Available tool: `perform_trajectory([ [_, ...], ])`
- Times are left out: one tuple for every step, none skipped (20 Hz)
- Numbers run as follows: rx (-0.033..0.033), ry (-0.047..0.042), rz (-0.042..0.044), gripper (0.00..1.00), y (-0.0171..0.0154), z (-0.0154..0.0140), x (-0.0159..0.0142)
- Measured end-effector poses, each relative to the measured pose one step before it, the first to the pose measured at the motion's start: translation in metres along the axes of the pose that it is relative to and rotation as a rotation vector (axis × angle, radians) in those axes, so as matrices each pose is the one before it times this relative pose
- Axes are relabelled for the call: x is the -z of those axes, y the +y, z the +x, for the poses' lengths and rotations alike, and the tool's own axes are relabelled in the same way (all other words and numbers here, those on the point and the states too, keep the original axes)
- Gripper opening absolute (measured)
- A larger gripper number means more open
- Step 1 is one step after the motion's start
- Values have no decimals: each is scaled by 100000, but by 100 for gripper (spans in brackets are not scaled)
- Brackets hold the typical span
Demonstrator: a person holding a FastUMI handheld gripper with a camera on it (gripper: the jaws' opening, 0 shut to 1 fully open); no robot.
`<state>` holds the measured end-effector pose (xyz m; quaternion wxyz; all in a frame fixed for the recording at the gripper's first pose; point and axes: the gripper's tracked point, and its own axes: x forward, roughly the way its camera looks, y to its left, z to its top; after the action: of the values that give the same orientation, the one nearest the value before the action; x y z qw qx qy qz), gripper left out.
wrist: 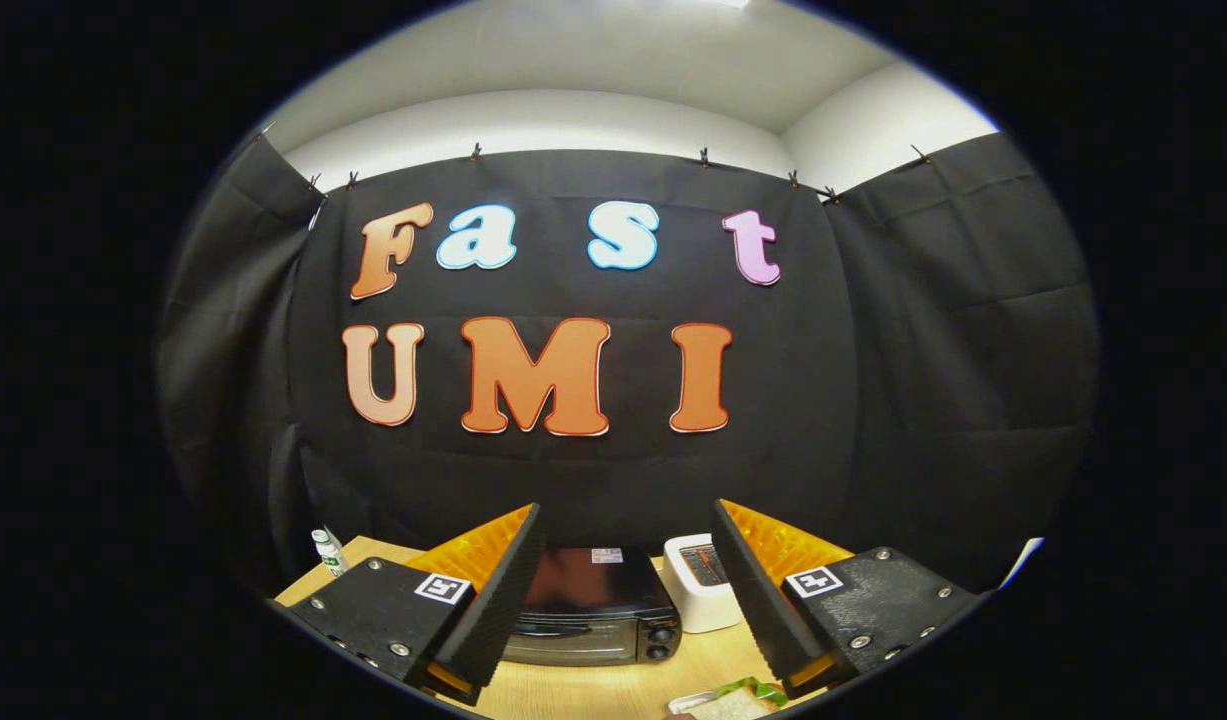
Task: Open the toaster oven, put the food inside, and close the toaster oven door.
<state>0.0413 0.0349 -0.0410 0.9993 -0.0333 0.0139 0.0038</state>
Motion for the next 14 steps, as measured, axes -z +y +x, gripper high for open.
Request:
perform_trajectory([
  [-1045,1728,325,99,839,767,1083],
  [-671,1852,263,99,678,1099,1250],
  [-527,2251,86,99,611,861,1328],
  [-789,333,-74,99,625,937,1131],
  [-478,1287,148,99,507,993,1382],
  [157,2732,539,99,409,1054,1788],
  [208,2321,544,99,410,982,1711],
  [-954,1988,390,99,721,786,1527],
  [-1746,1779,211,99,881,880,1443],
  [-595,2571,-73,99,617,936,1616],
  [-769,3213,-438,99,498,842,1602],
  [-1138,3924,-909,99,489,785,1829],
  [-1246,4777,-883,99,512,422,1831],
  [-1789,2862,-1408,99,714,262,1159],
])
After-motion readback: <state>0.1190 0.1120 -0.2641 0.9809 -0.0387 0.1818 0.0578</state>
